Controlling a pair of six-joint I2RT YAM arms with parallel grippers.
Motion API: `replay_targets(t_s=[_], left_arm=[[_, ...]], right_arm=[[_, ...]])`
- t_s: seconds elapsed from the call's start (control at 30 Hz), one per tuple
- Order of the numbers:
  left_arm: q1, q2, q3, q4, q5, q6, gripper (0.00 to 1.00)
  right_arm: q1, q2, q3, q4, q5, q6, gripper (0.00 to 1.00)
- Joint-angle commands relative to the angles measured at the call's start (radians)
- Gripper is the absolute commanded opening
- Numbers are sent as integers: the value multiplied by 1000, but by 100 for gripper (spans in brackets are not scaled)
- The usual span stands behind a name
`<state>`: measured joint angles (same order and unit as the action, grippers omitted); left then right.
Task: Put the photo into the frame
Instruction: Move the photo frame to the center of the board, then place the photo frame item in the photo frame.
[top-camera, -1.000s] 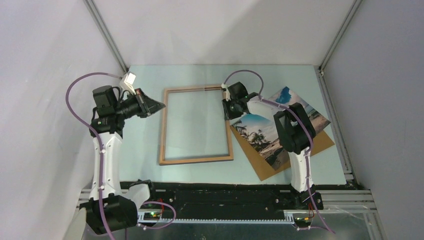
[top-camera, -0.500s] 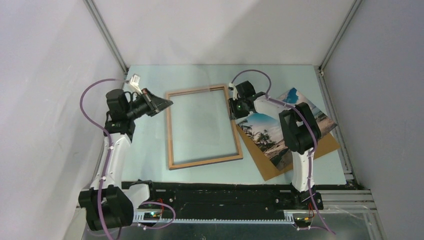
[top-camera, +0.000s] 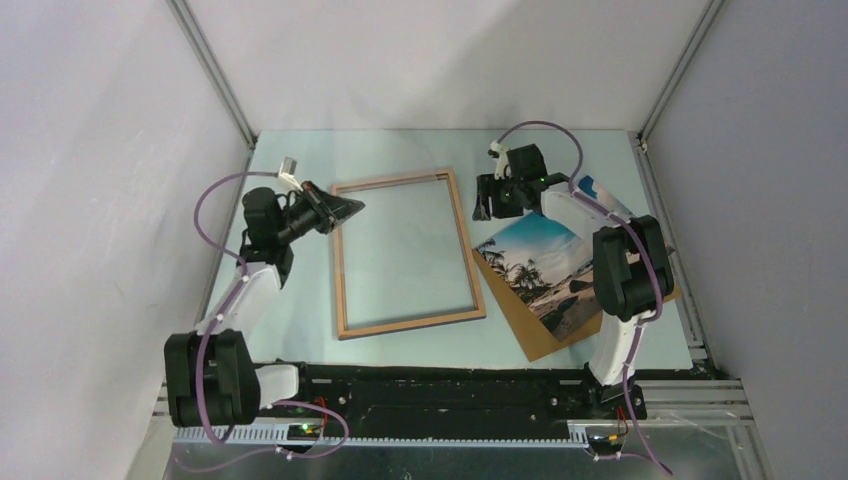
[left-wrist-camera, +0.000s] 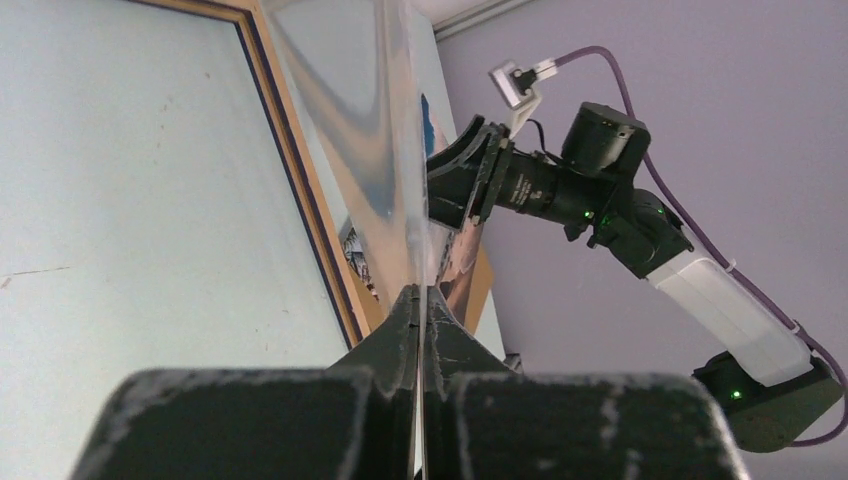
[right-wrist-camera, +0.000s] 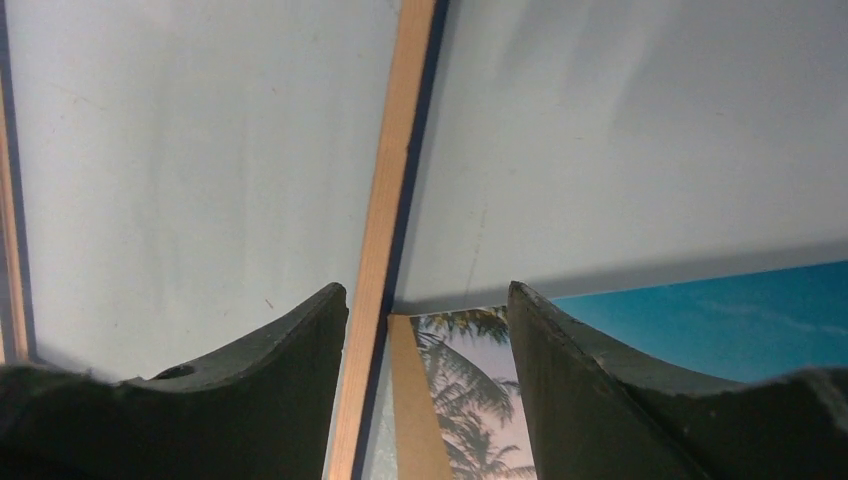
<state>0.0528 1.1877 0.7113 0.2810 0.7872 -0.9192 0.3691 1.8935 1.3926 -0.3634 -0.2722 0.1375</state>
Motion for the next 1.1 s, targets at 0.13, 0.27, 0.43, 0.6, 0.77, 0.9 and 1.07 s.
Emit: replay_targets(t_s=[0.13,0.27,0.43,0.6,0.77,0.9,1.07], left_arm=[[-68,177,-29,280,1,-140,0],[-84,246,-49,299,-14,-144,0],[-85,262,-103,280,-68,-110,0],[-91,250,-142,193,-138,-61,1],[-108,245,-151,150,-179,-35,5],[-128,242,-170,119,-223,-21,9],[-143,246,-182,92,-244,-7,16]], right_arm=[[-74,-90,-48,37,-33,-16,65],[-75,-103,-78,48,-37,-24,65],[-74,-97,-84,53,-53,-24,65],[-63,-88,-83,58,-81,-21,65],[-28,-65,-83,72,-104,-26,66],[16,-29,-76,79,-92,-34,66],[54,32,-50,64,-77,-46,66]])
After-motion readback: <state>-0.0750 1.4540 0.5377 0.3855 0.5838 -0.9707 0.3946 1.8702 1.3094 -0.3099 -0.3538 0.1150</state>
